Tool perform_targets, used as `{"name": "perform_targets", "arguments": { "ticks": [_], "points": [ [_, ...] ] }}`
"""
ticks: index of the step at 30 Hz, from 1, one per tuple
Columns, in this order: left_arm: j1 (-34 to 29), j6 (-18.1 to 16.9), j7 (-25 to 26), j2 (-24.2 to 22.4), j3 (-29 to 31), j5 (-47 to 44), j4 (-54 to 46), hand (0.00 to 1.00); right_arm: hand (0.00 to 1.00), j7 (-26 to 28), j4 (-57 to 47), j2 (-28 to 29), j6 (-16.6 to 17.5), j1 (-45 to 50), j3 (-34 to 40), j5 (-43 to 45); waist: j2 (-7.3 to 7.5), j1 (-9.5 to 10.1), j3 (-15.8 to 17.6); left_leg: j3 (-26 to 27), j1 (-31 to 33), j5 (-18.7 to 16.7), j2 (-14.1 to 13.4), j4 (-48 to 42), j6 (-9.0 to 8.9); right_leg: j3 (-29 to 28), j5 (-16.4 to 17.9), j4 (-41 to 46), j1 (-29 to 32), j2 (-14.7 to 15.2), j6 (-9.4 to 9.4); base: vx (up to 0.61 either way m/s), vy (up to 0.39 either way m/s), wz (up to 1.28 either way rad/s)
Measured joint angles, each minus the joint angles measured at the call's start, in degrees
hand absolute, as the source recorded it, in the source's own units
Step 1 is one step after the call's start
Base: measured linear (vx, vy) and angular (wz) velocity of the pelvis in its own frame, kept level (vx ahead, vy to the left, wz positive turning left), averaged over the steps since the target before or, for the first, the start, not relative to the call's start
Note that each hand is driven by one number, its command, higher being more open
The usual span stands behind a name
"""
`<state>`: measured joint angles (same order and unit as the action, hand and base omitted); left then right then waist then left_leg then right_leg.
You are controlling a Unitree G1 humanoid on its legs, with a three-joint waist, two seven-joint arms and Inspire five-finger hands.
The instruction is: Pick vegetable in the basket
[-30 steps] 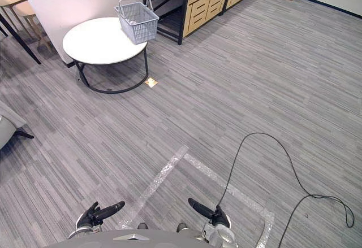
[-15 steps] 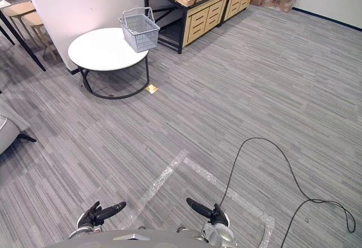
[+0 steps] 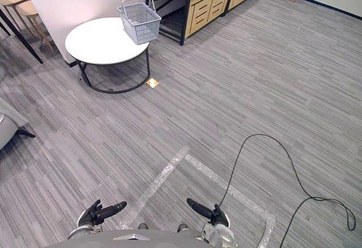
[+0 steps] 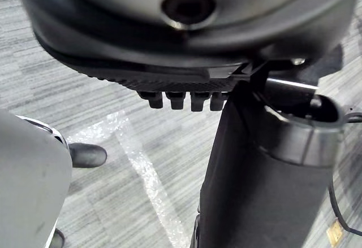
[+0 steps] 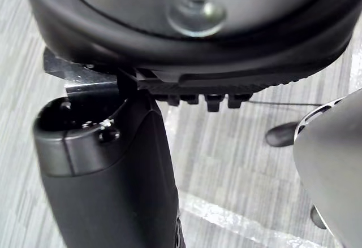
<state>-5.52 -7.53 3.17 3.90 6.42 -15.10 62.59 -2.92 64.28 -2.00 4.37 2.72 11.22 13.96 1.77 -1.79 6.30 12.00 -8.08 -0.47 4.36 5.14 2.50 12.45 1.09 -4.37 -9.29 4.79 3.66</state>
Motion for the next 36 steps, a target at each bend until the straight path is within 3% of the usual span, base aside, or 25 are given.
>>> {"name": "perform_targets", "arguments": {
  "ticks": [28,34,36],
  "points": [
    [-0.02,-0.06,-0.14,-0.06,0.17,-0.19,-0.11,1.00,1.00,1.34,-1.50,0.12,0.91,1.29,0.57,3.20,-0.08,0.22,0.26,2.84,-0.72,-1.24,-0.48,-0.21,-0.19,-1.64,-0.06,0.98,0.71,0.08,0.14,-0.02,-0.008,-0.05],
    [0.48,-0.06,-0.19,0.09,0.21,-0.20,-0.20,1.00,1.00,1.44,-1.52,0.18,0.52,-0.23,0.57,3.13,-0.49,1.49,0.59,5.88,-1.31,-2.52,-1.19,-0.29,-1.00,-4.27,-0.06,4.53,3.07,-0.24,0.15,0.02,-0.005,-0.20],
    [0.55,-0.04,-0.54,-0.02,0.15,-0.21,-0.24,1.00,1.00,1.43,-1.65,-0.24,0.41,-0.85,0.57,3.06,-1.06,1.53,1.27,6.90,-0.93,-4.54,-1.84,-1.37,-0.09,-4.96,0.54,8.04,5.25,-0.70,-0.11,-0.02,0.051,-0.37]
  ]
}}
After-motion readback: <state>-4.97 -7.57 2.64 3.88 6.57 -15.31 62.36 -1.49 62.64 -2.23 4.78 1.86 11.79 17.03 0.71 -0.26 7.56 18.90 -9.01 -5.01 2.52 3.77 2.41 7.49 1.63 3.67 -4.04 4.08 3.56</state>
